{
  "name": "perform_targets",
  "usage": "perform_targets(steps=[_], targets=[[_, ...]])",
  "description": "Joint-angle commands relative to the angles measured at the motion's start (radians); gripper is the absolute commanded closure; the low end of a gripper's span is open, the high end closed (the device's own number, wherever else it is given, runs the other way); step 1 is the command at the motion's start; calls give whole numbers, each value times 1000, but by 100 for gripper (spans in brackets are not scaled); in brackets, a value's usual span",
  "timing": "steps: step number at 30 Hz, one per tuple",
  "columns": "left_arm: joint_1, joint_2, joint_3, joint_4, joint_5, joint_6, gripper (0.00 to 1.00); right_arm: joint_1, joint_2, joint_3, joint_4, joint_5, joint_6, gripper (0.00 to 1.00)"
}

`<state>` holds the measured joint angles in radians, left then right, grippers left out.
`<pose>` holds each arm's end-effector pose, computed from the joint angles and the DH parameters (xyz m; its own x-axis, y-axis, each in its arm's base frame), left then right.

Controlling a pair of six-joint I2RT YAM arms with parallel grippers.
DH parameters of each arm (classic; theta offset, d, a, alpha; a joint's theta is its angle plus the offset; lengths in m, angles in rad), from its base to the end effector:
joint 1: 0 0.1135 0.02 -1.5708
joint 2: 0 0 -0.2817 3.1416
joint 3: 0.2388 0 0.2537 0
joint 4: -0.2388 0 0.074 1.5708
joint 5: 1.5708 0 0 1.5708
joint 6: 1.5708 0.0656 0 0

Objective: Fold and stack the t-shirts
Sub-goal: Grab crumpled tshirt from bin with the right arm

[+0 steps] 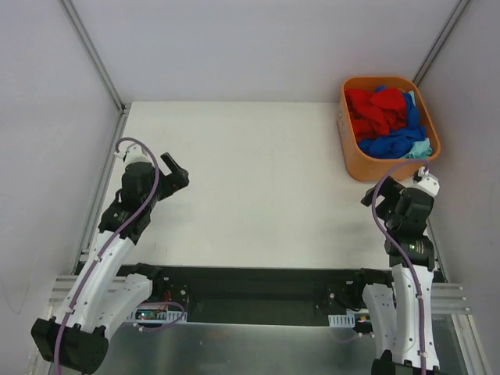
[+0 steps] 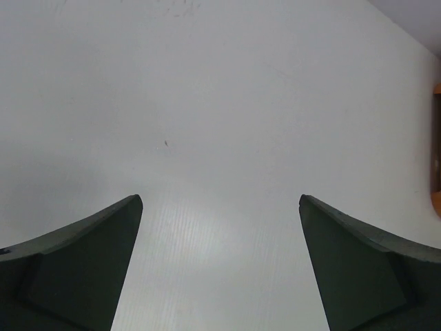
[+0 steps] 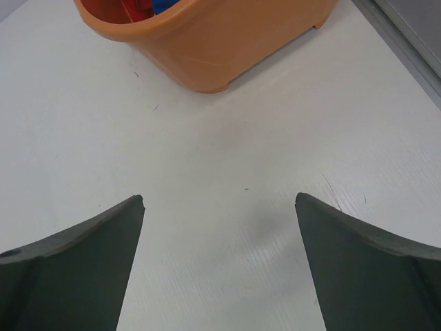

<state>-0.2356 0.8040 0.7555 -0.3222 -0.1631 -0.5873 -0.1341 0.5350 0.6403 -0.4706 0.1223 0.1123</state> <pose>0.1999 -0.0370 0.3141 -0.3393 -0.4808 -0.8085 -0.1260 0.8750 -0.4675 0.1440 -0.0275 0.2930 -0.3243 0.1560 -0.9330 0.2838 0.9569 0.0614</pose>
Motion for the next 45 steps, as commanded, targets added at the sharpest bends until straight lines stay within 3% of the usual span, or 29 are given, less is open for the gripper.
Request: perform_targets(steps=[1, 4, 9, 16, 19, 23, 27, 33, 36, 37, 45], targets=[[1, -72, -16, 5, 22, 15, 1, -2, 65, 126, 9, -32, -36, 4], [1, -80, -12, 5, 30, 23, 1, -2, 195, 298, -9, -50, -72, 4], [1, -74, 1, 5, 39, 14, 1, -2, 601, 742, -152, -32, -106, 4], [1, -40, -5, 5, 16, 29, 1, -2, 1124, 1193, -168, 26, -186, 4], [1, -22, -7, 5, 16, 24, 1, 1, 1304, 1365, -187, 40, -223, 1], [1, 7, -1, 5, 14, 27, 1, 8, 1471, 1463, -211, 65, -255, 4], [1, 35, 14, 5, 16, 40, 1, 8, 1528, 1492, -206, 86, -257, 25], [1, 41, 18, 5, 8, 35, 1, 8, 1547, 1478, -172, -15, -255, 59], [1, 28, 13, 5, 8, 43, 1, 8, 1544, 1501, -157, -65, -269, 85], [1, 21, 11, 5, 10, 43, 1, 8, 1531, 1513, -158, -84, -266, 99], [1, -60, 22, 5, 31, 40, 1, 40, 1262, 1558, -50, -156, -269, 99]])
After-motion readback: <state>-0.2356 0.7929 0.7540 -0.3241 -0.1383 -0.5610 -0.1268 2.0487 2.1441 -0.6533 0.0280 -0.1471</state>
